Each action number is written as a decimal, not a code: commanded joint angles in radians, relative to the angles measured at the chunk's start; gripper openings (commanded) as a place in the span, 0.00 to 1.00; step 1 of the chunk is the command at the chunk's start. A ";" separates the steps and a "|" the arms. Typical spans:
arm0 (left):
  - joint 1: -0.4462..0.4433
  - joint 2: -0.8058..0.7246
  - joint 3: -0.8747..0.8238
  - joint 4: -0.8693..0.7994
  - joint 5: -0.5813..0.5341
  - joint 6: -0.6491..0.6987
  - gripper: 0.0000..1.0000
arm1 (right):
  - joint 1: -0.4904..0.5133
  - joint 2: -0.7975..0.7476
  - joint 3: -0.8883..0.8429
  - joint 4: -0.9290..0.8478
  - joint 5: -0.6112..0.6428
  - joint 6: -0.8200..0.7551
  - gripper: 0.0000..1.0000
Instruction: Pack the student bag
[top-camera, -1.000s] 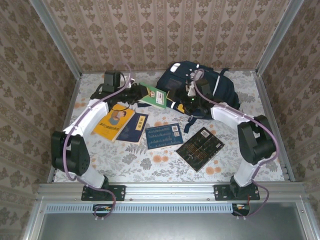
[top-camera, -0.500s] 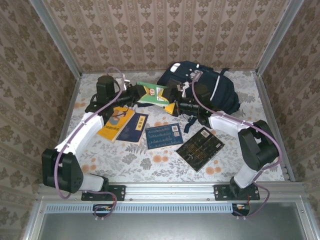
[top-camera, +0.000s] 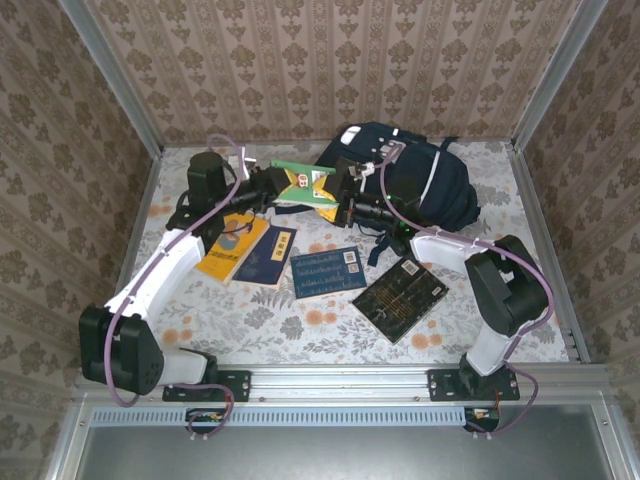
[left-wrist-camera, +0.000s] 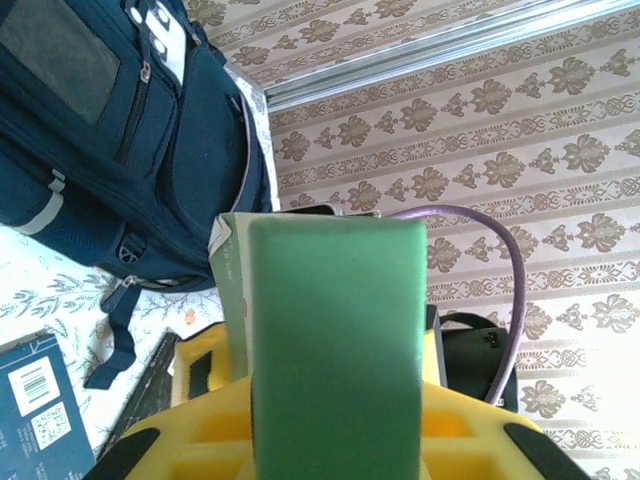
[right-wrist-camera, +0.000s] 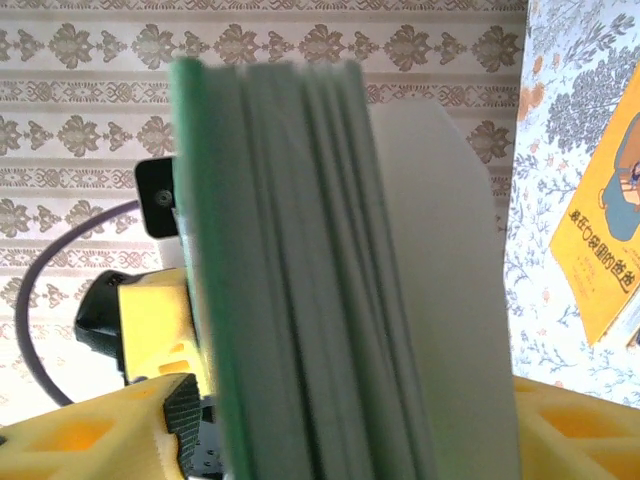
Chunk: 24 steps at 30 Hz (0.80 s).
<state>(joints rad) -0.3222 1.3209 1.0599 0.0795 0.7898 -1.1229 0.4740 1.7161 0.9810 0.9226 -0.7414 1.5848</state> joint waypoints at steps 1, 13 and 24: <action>-0.006 -0.036 -0.011 0.040 0.020 0.000 0.02 | -0.004 -0.073 0.008 -0.006 0.005 -0.017 0.65; -0.010 -0.040 -0.021 0.007 0.032 0.038 0.02 | -0.046 -0.147 -0.017 -0.072 -0.010 -0.074 0.51; -0.043 -0.040 -0.040 0.069 0.069 -0.001 0.02 | -0.054 -0.130 0.022 -0.098 -0.059 -0.125 0.41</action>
<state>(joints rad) -0.3569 1.3113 1.0420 0.0967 0.8131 -1.1229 0.4271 1.6051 0.9649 0.7937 -0.7727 1.4895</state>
